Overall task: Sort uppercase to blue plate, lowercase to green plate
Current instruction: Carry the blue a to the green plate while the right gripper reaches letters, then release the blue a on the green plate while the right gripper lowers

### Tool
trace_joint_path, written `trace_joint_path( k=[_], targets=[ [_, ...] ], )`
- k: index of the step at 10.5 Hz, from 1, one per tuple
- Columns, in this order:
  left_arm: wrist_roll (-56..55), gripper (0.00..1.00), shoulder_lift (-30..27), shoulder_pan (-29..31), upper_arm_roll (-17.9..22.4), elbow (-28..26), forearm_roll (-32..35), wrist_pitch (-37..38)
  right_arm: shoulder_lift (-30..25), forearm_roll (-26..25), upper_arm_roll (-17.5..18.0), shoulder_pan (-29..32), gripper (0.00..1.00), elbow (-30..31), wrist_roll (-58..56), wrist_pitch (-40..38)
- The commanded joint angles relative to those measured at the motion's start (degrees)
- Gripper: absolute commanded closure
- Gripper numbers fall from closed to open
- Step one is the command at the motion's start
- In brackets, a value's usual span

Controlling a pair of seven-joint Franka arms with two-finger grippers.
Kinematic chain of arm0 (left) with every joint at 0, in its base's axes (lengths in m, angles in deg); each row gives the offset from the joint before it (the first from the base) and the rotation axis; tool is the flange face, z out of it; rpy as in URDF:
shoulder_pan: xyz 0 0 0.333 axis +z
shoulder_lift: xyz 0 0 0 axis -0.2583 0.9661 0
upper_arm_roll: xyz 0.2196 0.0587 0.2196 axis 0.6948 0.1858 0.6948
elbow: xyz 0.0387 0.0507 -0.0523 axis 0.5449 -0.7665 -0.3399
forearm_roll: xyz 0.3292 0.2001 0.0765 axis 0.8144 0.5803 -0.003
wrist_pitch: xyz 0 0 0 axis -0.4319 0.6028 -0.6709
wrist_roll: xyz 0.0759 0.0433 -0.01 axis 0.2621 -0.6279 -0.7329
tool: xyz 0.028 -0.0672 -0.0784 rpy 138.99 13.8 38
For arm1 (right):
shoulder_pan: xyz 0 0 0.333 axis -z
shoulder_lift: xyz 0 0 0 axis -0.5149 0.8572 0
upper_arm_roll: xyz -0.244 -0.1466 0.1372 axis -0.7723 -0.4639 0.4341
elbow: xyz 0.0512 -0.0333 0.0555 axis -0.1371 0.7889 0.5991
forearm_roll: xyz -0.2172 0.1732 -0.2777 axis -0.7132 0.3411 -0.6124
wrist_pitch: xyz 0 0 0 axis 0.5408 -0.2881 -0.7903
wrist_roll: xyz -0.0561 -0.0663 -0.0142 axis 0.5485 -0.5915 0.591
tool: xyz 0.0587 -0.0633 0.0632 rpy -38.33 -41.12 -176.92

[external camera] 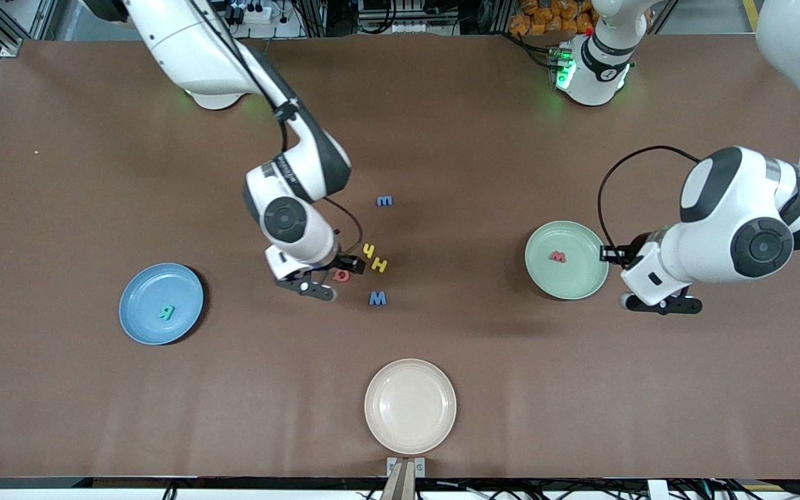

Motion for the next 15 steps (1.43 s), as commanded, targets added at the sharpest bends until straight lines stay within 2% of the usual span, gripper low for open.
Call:
trace_joint_path(
  k=[1,4,8,10,12,15],
  targets=[
    [0.8,0.76,-3.1,0.1,3.5,-12.4,-0.3,-11.7,5.3,0.9,-0.5,-1.3,0.0,-7.1,5.5,0.4],
    [-0.5,0.76,-1.8,-0.1,3.7,-16.0,-0.8,-14.5,12.9,0.9,-0.5,-3.4,0.0,-15.4,11.1,5.1],
    [-5.4,0.75,-0.8,-1.2,3.7,-18.4,-1.0,-17.0,14.8,0.4,-0.5,-5.7,0.0,-15.6,10.8,4.7],
    [-7.5,0.37,-0.6,-2.0,3.7,-18.7,-1.0,-17.0,14.6,0.0,-0.5,-5.6,0.0,-15.3,9.3,2.2],
    [-7.8,0.11,-1.0,-2.0,3.7,-18.4,-1.0,-16.5,14.2,-0.1,-0.6,-5.7,0.0,-14.5,8.2,1.1],
    [-7.9,0.1,-4.2,-2.0,3.6,-16.3,-1.2,-16.1,14.1,0.0,-0.6,-5.9,0.0,-14.1,7.8,1.0]
  ],
)
